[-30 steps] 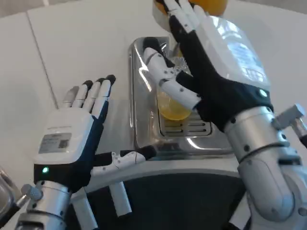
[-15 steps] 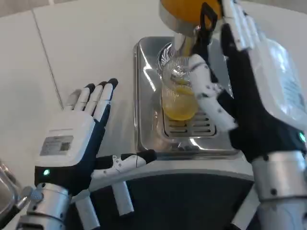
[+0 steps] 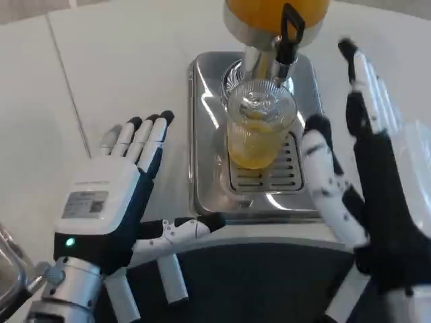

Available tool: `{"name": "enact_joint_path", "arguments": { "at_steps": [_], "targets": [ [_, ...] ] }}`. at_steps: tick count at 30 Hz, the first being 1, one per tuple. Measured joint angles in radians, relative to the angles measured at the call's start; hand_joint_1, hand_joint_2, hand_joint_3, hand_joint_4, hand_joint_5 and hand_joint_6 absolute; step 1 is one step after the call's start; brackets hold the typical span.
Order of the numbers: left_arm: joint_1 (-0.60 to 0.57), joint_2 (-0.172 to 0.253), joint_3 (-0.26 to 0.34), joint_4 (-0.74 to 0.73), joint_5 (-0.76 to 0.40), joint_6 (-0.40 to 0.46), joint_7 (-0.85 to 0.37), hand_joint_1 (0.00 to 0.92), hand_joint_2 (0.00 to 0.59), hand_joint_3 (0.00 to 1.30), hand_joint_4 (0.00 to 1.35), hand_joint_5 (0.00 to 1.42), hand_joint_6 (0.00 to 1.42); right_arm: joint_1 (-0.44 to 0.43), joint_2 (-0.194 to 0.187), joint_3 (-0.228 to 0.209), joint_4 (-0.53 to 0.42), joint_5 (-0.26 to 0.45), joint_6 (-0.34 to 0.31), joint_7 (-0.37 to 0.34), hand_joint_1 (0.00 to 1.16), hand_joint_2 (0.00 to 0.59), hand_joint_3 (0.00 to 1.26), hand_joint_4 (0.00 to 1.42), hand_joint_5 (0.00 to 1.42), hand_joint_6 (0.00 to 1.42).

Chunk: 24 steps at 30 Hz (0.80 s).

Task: Grasp the cup under the faucet to collect the drink, then remove the cup.

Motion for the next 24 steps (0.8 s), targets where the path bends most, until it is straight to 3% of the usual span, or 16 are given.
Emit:
{"name": "enact_joint_path", "arguments": {
  "at_steps": [11,15,20,24],
  "targets": [
    [-0.112,-0.017,-0.048,0.094,0.008,0.0,0.022,0.0,0.051,0.0,0.0,0.01,0.03,0.145,-0.109,-0.17,-0.045,0.083,-0.133,0.053,0.04,0.571,0.0,0.0,0.0,0.0],
    [-0.146,-0.031,-0.073,0.131,0.009,0.0,0.036,0.0,0.052,0.0,0.0,0.01,0.03,0.19,-0.136,-0.203,-0.069,0.084,-0.164,0.086,0.04,0.57,0.0,0.0,0.0,0.0],
    [-0.18,-0.057,-0.082,0.178,0.004,0.007,0.046,0.001,0.04,0.0,0.0,0.02,0.04,0.259,-0.165,-0.224,-0.09,0.084,-0.216,0.12,0.24,0.504,0.0,0.0,0.0,0.0],
    [-0.203,-0.074,-0.081,0.219,-0.017,0.012,0.053,0.026,0.025,0.0,0.0,0.06,0.07,0.284,-0.169,-0.25,-0.1,0.083,-0.239,0.137,0.27,0.484,0.0,0.0,0.0,0.0]
  ]
}}
